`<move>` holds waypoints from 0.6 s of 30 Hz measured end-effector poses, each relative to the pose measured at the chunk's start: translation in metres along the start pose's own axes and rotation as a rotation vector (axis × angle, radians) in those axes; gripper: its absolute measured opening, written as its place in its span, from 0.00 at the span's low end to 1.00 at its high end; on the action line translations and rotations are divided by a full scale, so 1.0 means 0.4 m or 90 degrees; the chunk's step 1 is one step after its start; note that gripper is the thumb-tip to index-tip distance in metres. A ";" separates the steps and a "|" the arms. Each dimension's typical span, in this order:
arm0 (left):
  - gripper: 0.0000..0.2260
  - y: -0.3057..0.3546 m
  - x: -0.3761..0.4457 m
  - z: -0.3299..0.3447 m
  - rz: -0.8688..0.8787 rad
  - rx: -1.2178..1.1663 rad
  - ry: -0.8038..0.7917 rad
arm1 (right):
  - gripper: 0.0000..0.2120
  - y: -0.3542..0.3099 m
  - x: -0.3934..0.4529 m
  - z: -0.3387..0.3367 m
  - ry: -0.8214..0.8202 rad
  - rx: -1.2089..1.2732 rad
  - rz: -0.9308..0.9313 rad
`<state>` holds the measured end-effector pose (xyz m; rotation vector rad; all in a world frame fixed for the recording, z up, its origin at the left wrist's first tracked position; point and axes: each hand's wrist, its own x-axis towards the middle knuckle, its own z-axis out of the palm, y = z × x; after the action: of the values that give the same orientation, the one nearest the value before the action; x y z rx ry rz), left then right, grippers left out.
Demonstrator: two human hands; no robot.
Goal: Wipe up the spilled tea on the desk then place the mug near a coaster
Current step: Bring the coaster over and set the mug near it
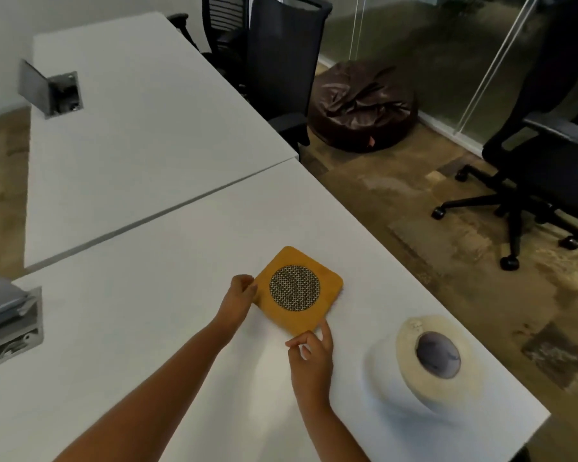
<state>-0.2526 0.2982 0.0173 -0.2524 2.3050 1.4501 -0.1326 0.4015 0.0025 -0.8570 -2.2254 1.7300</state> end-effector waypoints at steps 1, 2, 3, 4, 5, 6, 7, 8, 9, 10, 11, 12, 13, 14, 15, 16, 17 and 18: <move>0.14 -0.025 -0.030 -0.015 -0.015 -0.020 0.013 | 0.20 0.001 -0.018 0.001 -0.012 -0.008 -0.019; 0.13 -0.052 -0.061 -0.031 -0.028 -0.041 0.027 | 0.19 0.001 -0.038 0.002 -0.030 -0.025 -0.040; 0.12 -0.080 -0.093 -0.047 -0.041 -0.063 0.044 | 0.17 -0.001 -0.059 0.006 -0.051 -0.046 -0.064; 0.11 -0.107 -0.124 -0.063 -0.051 -0.082 0.062 | 0.16 -0.005 -0.079 0.013 -0.073 -0.065 -0.088; 0.11 -0.134 -0.154 -0.080 -0.059 -0.100 0.080 | 0.16 -0.010 -0.098 0.022 -0.095 -0.070 -0.109; 0.11 -0.161 -0.184 -0.096 -0.065 -0.119 0.100 | 0.17 -0.016 -0.117 0.031 -0.114 -0.069 -0.127; 0.12 -0.187 -0.214 -0.113 -0.070 -0.139 0.119 | 0.18 -0.020 -0.136 0.041 -0.128 -0.062 -0.143; 0.13 -0.212 -0.243 -0.130 -0.075 -0.160 0.138 | 0.17 -0.021 -0.155 0.053 -0.145 -0.048 -0.152; 0.13 -0.236 -0.272 -0.148 -0.083 -0.183 0.156 | 0.14 -0.019 -0.174 0.066 -0.165 -0.040 -0.157; 0.13 -0.259 -0.302 -0.164 -0.091 -0.206 0.174 | 0.11 -0.017 -0.194 0.078 -0.183 -0.048 -0.163; 0.13 -0.283 -0.332 -0.180 -0.097 -0.228 0.193 | 0.08 -0.014 -0.213 0.089 -0.196 -0.060 -0.169; 0.12 -0.307 -0.363 -0.195 -0.098 -0.250 0.214 | 0.09 -0.011 -0.234 0.099 -0.209 -0.065 -0.175; 0.11 -0.329 -0.393 -0.209 -0.099 -0.272 0.233 | 0.12 -0.009 -0.255 0.110 -0.221 -0.062 -0.183; 0.11 -0.349 -0.422 -0.222 -0.100 -0.293 0.250 | 0.16 -0.006 -0.277 0.119 -0.232 -0.058 -0.190; 0.10 -0.368 -0.449 -0.234 -0.103 -0.314 0.264 | 0.20 -0.003 -0.298 0.128 -0.248 -0.052 -0.190; 0.09 -0.385 -0.475 -0.246 -0.103 -0.332 0.275 | 0.21 0.002 -0.317 0.137 -0.269 -0.052 -0.183; 0.09 -0.399 -0.499 -0.256 -0.103 -0.349 0.285 | 0.21 0.008 -0.333 0.145 -0.289 -0.056 -0.175; 0.09 -0.413 -0.521 -0.266 -0.101 -0.363 0.294 | 0.21 0.013 -0.347 0.152 -0.311 -0.065 -0.168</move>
<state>-0.0306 0.1170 0.0110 -0.9978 2.0582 2.1039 -0.0476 0.2758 0.0063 -0.1401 -2.5962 1.8541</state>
